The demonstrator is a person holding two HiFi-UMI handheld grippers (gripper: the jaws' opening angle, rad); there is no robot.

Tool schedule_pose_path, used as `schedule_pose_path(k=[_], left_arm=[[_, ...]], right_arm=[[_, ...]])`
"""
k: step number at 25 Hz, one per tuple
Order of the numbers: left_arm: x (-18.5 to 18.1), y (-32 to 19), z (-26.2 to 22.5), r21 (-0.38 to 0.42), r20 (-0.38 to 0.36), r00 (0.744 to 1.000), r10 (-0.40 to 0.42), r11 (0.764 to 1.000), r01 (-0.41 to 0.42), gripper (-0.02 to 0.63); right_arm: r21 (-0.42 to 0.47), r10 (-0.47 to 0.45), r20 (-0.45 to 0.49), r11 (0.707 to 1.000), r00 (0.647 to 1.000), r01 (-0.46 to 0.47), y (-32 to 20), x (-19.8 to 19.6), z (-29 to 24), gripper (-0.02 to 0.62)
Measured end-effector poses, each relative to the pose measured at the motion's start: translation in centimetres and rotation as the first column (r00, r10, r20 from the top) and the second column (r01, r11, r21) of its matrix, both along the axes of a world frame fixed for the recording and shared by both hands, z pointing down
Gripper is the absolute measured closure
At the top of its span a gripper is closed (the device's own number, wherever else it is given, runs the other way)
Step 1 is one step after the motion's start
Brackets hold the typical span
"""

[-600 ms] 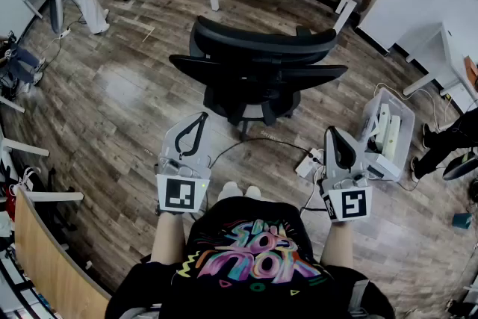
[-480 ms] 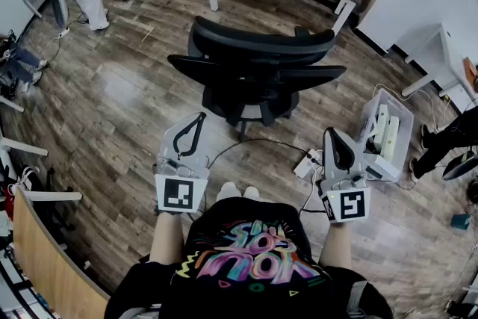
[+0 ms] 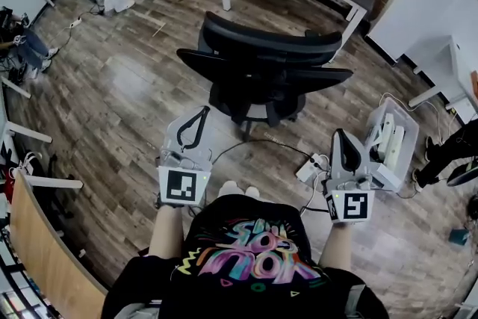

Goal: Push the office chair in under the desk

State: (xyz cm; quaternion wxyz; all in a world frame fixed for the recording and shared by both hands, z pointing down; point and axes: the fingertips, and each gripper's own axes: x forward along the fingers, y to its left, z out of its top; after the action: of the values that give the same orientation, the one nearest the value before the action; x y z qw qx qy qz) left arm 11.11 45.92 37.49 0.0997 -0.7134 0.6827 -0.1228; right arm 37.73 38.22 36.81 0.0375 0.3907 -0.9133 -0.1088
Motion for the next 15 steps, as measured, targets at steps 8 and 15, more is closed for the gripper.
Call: schedule_pose_path(k=[8,15], left_arm=[[0.1,0.4,0.2,-0.024,-0.005,0.999,-0.034,0.999,0.034,0.585],[-0.6,-0.6,0.8,-0.090,0.059,0.998,-0.011,0.996,0.016,0.503]], right_arm=[[0.020,-0.045,-0.008,0.999,0.999,0.046,-1.0,0.5,-0.2,0.570],[-0.002,-0.102,-0.080,0.995,0.992,0.102,-2.8,0.0,0.5,0.495]])
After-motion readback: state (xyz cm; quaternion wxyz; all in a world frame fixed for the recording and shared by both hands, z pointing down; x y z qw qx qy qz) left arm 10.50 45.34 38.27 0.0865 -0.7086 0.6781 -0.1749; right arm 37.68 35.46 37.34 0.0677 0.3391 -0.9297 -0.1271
